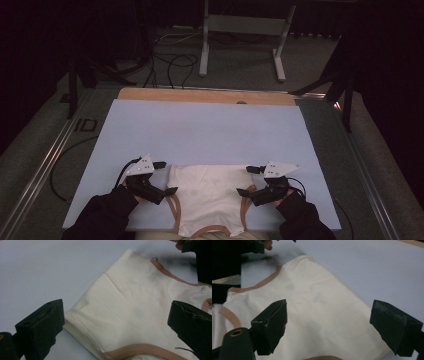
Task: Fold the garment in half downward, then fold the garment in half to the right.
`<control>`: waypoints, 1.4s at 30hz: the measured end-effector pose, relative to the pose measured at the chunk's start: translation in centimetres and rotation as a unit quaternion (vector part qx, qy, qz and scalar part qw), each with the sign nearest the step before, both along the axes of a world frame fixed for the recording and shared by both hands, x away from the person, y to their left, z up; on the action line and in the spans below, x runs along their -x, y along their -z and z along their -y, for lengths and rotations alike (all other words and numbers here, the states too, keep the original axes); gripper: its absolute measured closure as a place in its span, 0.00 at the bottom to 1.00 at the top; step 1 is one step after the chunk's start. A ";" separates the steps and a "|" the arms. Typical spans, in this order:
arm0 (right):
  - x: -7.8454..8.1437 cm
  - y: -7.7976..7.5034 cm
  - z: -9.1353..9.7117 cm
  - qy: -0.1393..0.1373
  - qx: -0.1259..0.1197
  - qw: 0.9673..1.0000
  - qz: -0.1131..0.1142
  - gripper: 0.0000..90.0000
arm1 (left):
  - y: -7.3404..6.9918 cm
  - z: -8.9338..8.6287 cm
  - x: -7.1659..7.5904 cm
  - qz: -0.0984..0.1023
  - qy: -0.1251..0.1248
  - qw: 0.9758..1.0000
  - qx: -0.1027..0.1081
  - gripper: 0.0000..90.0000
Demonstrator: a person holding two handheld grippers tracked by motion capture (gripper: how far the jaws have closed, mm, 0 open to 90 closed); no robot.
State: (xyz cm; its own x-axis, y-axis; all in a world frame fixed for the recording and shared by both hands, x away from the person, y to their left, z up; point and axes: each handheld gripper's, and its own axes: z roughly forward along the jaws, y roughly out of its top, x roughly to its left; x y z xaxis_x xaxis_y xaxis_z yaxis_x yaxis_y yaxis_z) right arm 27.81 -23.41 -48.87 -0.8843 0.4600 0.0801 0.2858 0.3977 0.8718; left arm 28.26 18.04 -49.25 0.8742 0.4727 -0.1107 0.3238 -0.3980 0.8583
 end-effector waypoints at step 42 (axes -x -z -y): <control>-6.7 0.9 0.6 0.047 0.038 0.996 -0.062 0.47 | 0.7 1.1 -5.9 -0.101 -0.083 0.990 -0.059 0.53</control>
